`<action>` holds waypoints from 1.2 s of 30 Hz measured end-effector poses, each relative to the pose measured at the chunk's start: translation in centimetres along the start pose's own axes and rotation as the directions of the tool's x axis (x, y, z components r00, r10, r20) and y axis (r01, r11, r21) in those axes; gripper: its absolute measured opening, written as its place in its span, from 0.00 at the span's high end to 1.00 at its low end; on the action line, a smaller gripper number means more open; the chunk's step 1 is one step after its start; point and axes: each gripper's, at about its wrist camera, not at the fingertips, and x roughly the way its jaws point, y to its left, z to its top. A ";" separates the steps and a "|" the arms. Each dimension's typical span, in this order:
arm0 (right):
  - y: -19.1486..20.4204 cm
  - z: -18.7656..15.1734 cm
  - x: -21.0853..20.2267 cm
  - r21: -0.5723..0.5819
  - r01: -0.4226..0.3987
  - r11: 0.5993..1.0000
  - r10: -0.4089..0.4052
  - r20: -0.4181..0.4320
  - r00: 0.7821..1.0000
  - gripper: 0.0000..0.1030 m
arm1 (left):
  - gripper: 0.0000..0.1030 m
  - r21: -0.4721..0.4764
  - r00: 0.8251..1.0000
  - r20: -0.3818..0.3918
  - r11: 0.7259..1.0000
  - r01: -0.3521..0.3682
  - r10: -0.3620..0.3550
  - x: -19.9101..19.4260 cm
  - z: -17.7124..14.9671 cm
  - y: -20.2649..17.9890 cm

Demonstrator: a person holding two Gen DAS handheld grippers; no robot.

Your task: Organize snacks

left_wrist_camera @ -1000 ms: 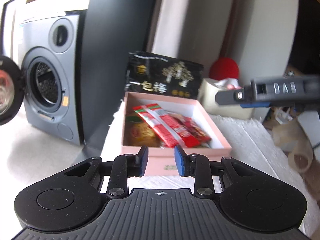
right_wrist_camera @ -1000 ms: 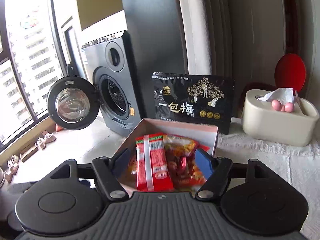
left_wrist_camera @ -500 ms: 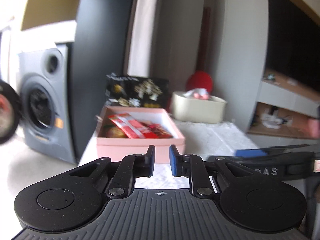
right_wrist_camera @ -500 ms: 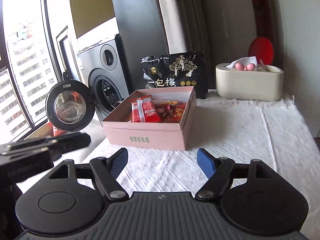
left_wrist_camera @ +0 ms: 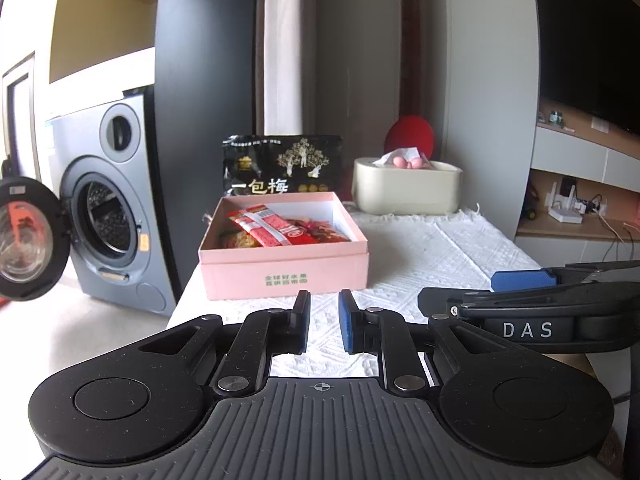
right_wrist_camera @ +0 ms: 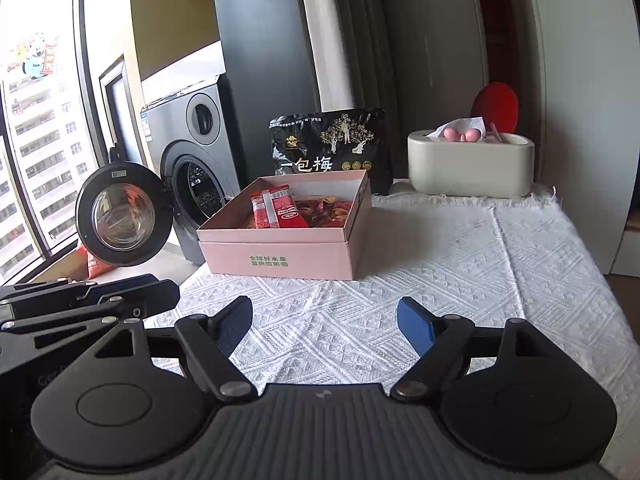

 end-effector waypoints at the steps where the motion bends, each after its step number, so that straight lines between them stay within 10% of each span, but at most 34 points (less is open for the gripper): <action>1: 0.0 0.0 0.0 -0.001 0.002 1.000 -0.002 0.002 1.000 0.22 | 0.81 -0.003 1.000 -0.001 1.000 0.002 -0.002 -0.1 0.0 0.0; 36: 0.1 -0.4 0.3 0.001 -0.013 1.000 0.013 -0.026 1.000 0.22 | 0.81 -0.002 1.000 -0.014 1.000 0.023 -0.023 -0.1 0.0 -0.1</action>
